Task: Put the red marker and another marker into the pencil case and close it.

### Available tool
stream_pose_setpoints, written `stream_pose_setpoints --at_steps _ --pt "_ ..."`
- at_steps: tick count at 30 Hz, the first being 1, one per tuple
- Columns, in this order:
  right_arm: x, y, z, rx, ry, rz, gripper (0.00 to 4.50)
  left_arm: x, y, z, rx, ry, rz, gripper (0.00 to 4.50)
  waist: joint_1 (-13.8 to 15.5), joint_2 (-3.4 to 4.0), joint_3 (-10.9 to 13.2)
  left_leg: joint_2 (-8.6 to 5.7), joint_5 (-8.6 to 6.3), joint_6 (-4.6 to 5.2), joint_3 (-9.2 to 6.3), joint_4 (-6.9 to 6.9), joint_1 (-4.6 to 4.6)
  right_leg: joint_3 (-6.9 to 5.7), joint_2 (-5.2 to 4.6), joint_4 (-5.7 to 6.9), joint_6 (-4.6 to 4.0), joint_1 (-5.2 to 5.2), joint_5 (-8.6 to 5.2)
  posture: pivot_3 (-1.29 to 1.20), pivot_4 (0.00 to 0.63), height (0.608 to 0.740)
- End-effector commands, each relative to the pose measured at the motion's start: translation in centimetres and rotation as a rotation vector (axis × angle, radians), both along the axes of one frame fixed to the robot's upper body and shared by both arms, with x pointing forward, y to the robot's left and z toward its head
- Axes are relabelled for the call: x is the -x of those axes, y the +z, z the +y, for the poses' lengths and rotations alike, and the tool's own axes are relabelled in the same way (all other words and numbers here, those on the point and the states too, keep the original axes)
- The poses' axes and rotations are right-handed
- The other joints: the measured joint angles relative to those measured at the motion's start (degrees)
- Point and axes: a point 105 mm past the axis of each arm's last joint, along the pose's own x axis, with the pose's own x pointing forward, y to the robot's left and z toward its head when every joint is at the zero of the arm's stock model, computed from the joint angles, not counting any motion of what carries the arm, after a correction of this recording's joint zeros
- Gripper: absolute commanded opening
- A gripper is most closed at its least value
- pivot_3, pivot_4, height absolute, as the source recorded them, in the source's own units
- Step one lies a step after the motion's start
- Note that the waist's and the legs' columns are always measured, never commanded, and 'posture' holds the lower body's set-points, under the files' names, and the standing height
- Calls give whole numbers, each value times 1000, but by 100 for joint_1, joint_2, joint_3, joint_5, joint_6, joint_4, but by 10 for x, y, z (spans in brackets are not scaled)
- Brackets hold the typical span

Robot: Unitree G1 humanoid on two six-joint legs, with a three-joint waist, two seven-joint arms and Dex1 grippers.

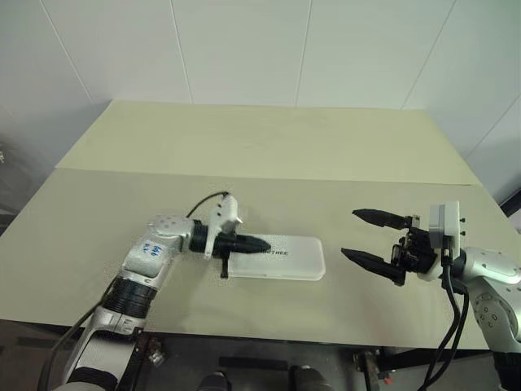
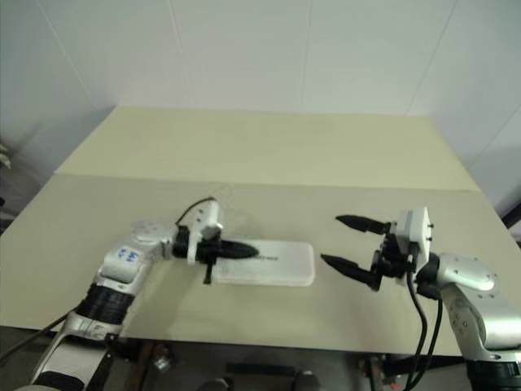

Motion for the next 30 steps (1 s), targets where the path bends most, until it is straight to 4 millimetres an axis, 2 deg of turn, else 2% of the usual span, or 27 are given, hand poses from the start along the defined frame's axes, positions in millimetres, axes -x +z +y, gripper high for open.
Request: stream_pose_setpoints --at_steps 1,7,13,17,24,30 --pt "-2 10 -5 12 1 -49 4500 15 29 23 100 -57 -40 603 -16 0 0 1 0 0 0 0 0 0 0 0 0 0 0 0 150 740" --pt "-7 11 -10 30 6 -48 4500 18 34 64 82 42 -68 2609 7 0 0 0 0 -1 -1 -1 -1 -1 -1 -1 -2 0 -2 0 150 740" --pt "-12 14 -17 54 10 -54 4500 19 29 87 83 164 -117 4474 12 0 0 0 -1 -1 0 -1 0 -1 -3 -1 -6 0 -3 0 150 740" --pt "-17 16 -26 86 -11 -67 4500 19 30 97 98 220 -136 4474 15 0 0 1 -1 -2 0 -1 -1 -1 -2 -1 -12 -1 -7 0 150 740" --pt "-19 16 -34 137 -22 -73 4500 6 47 94 151 272 -232 4474 22 0 0 1 -1 -2 0 -1 -1 -1 -3 -1 -5 -1 -3 0 150 740" --pt "-24 15 -35 131 -36 -81 4500 5 44 95 143 268 -209 4474 -2 0 0 1 -2 -2 1 -2 0 -1 -2 -1 -4 -1 -2 0 150 740"
